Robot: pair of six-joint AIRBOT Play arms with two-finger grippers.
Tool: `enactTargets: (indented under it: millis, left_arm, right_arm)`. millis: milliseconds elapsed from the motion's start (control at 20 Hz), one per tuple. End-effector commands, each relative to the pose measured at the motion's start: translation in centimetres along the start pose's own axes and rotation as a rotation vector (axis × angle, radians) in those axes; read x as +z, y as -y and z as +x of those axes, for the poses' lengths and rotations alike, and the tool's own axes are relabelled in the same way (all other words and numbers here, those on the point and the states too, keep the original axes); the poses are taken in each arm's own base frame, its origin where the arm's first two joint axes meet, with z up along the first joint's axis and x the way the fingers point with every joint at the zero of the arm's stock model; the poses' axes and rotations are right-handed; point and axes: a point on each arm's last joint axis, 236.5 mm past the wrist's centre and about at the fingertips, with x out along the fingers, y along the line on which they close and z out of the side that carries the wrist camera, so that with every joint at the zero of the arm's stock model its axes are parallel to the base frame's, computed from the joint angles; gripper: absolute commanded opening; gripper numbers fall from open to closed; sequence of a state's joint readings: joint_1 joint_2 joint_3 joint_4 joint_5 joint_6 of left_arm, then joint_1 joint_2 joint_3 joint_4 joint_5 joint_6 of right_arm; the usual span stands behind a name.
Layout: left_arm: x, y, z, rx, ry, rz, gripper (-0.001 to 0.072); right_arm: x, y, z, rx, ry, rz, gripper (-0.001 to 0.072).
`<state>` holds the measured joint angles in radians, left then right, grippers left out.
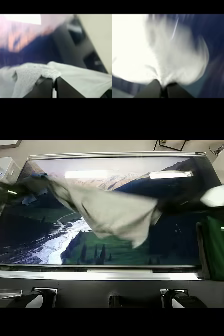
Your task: Fold the clothes and pants, and hang the long-sleeved shirts on hangers.
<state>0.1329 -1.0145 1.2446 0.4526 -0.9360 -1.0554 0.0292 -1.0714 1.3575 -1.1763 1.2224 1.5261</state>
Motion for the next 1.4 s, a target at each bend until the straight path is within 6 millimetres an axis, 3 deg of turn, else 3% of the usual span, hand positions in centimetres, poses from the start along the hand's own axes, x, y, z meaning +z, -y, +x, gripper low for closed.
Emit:
enactTargets:
  millis: [0, 100, 200, 350, 550, 650, 700, 750, 850, 1000, 1100, 1250, 1350]
  left_arm:
    - [9.3, 11.5, -11.2, -0.02, 0.349, 0.234, 0.0027]
    - [10.6, 16.1, -16.0, -0.021, 0.498, 0.318, 0.0027]
    - [10.9, 18.1, -19.6, 0.026, 0.596, 0.345, 0.0027]
    - [11.3, 18.5, -22.7, 0.113, 0.681, 0.366, 0.0027]
    - [11.0, 15.6, -21.7, 0.219, 0.619, 0.395, 0.0027]
    - [11.8, 13.3, -20.3, 0.261, 0.598, 0.388, 0.0028]
    - [11.9, 11.1, -18.8, 0.293, 0.558, 0.378, 0.0028]
    - [11.7, 8.5, -16.9, 0.315, 0.51, 0.343, 0.0028]
    - [8.8, 1.3, -11.5, 0.358, 0.335, 0.229, 0.0028]
    - [-0.7, -11.5, -3.4, 0.438, 0.03, -0.005, 0.0029]
    - [-7.8, -17.9, 0.0, 0.481, -0.14, -0.154, 0.003]
    - [-16.1, -22.1, 2.7, 0.484, -0.353, -0.374, 0.0031]
    - [-18.9, -23.0, 3.6, 0.481, -0.409, -0.497, 0.0032]
  right_arm:
    - [10.0, -2.5, -20.6, -0.138, 0.619, -0.142, 0.0047]
    - [9.6, -5.1, -27.2, -0.139, 0.793, -0.19, 0.0047]
    - [7.9, -5.2, -29.8, -0.184, 0.825, -0.202, 0.0047]
    - [5.9, -3.4, -29.9, -0.268, 0.763, -0.173, 0.0048]
    - [5.8, -0.6, -28.4, -0.35, 0.693, -0.12, 0.0048]
    - [4.5, 1.3, -24.2, -0.362, 0.513, -0.079, 0.0048]
    - [3.1, 2.5, -21.5, -0.368, 0.384, -0.052, 0.0048]
    - [1.6, 3.9, -18.3, -0.372, 0.242, -0.02, 0.0048]
    - [-1.0, 6.9, -11.8, -0.378, 0.014, 0.034, 0.0048]
    - [-3.4, 11.0, -0.2, -0.34, -0.13, 0.126, 0.0048]
    - [-4.6, 13.2, 7.0, -0.307, -0.138, 0.263, 0.0048]
    - [-7.0, 13.1, 14.0, -0.221, -0.215, 0.601, 0.0048]
    - [-7.3, 11.7, 16.8, -0.13, -0.238, 0.714, 0.0048]
